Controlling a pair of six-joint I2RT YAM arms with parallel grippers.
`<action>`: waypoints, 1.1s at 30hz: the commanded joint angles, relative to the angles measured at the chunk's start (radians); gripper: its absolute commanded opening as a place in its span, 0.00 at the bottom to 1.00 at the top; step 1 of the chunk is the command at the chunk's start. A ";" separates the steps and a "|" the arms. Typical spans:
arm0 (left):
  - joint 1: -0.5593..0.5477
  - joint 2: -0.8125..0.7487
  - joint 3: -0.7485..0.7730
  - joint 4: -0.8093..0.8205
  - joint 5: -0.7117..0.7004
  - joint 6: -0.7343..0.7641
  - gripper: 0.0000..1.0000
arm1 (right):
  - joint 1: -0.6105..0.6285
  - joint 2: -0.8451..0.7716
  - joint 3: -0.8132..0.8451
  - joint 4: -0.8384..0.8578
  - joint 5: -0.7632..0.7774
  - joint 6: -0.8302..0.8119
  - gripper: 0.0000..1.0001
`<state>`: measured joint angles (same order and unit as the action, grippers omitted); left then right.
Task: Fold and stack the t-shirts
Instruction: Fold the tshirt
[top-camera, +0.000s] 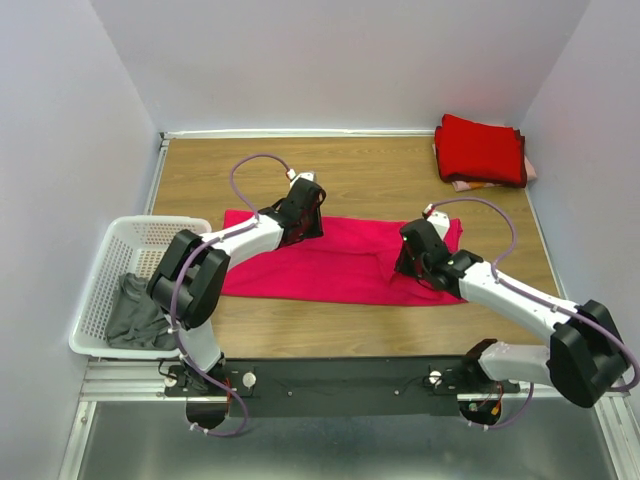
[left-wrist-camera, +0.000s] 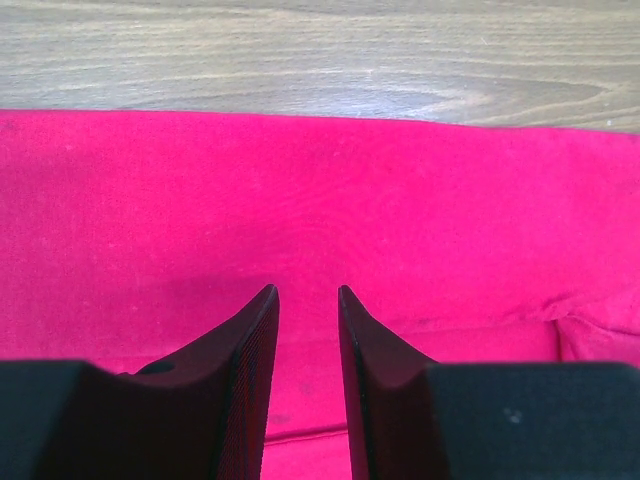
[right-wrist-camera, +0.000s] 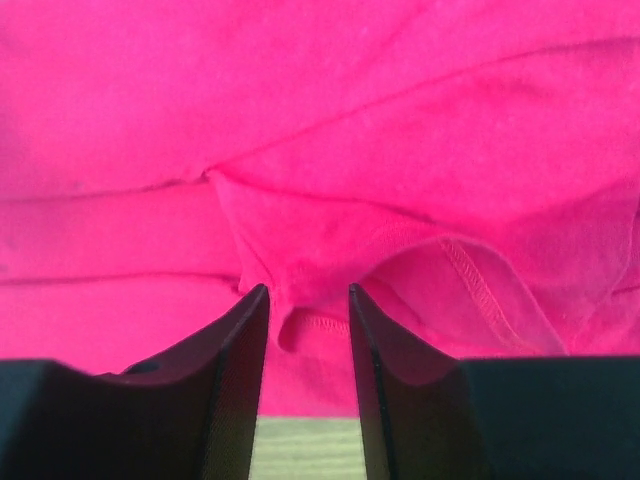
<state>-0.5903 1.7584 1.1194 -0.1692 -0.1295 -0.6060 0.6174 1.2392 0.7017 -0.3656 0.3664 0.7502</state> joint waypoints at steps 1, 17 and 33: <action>-0.002 -0.027 0.000 0.005 0.008 0.020 0.38 | 0.016 -0.044 -0.044 -0.024 -0.037 0.055 0.48; -0.002 -0.013 0.008 0.002 0.004 0.018 0.38 | 0.024 0.051 -0.047 0.068 -0.052 0.178 0.44; -0.002 -0.014 -0.001 0.004 -0.004 0.020 0.38 | 0.038 0.109 -0.034 0.126 -0.067 0.195 0.01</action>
<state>-0.5903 1.7584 1.1194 -0.1692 -0.1295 -0.6006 0.6365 1.3251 0.6521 -0.2687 0.3016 0.9276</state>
